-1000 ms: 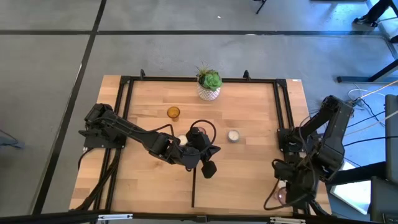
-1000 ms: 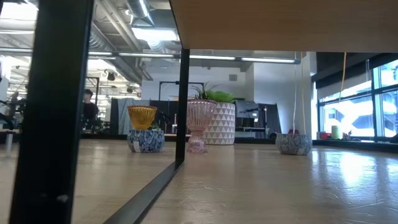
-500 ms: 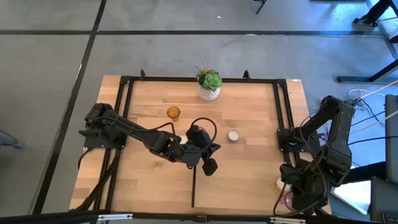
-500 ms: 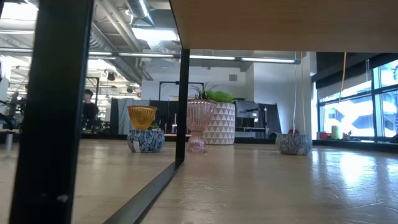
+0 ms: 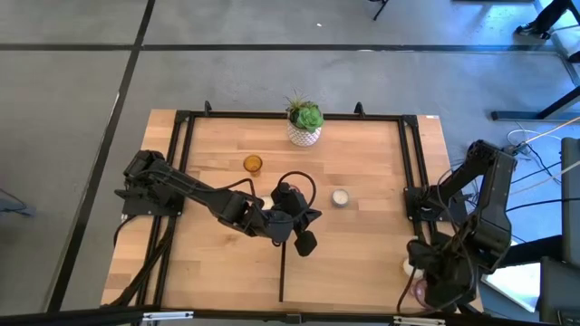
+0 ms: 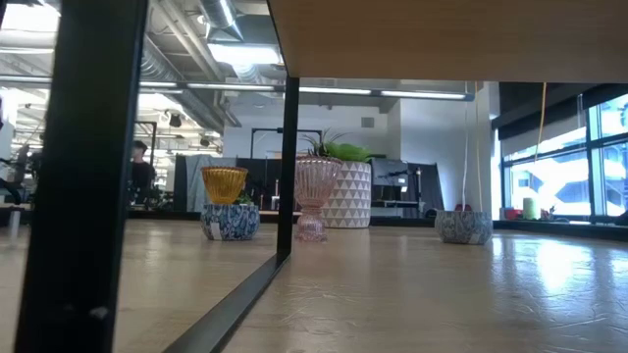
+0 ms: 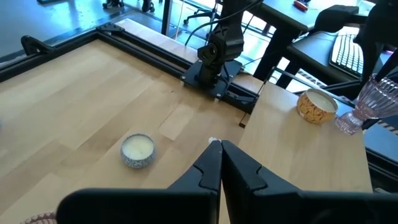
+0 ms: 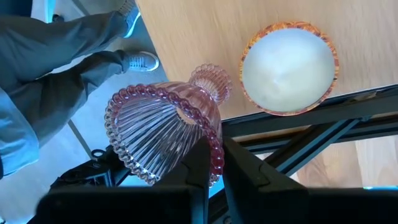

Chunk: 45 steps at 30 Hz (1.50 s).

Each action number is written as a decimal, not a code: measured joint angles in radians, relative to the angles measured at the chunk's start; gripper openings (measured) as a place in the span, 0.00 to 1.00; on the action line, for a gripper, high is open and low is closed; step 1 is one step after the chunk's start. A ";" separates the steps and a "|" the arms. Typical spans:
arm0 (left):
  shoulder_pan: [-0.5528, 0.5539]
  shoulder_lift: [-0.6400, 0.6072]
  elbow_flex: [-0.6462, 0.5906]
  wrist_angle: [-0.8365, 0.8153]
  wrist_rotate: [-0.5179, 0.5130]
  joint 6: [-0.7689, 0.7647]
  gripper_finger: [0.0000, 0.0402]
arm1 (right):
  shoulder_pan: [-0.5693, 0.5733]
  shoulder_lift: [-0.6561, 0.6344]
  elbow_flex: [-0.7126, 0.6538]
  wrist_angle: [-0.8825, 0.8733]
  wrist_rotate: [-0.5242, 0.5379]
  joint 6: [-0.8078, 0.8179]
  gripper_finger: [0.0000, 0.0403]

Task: Pick & Place candle stick holders
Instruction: Put the purple glass candle holder on the shelf aligned with the yellow scented candle

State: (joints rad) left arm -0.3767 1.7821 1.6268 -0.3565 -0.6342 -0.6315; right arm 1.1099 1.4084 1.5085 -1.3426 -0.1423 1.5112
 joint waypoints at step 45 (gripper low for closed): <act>-0.001 0.000 0.000 0.000 -0.001 0.006 0.00 | 0.000 0.003 0.000 -0.003 -0.008 0.028 0.09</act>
State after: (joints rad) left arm -0.3779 1.7821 1.6270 -0.3569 -0.6349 -0.6258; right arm 1.1099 1.4117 1.5085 -1.3457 -0.1505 1.5391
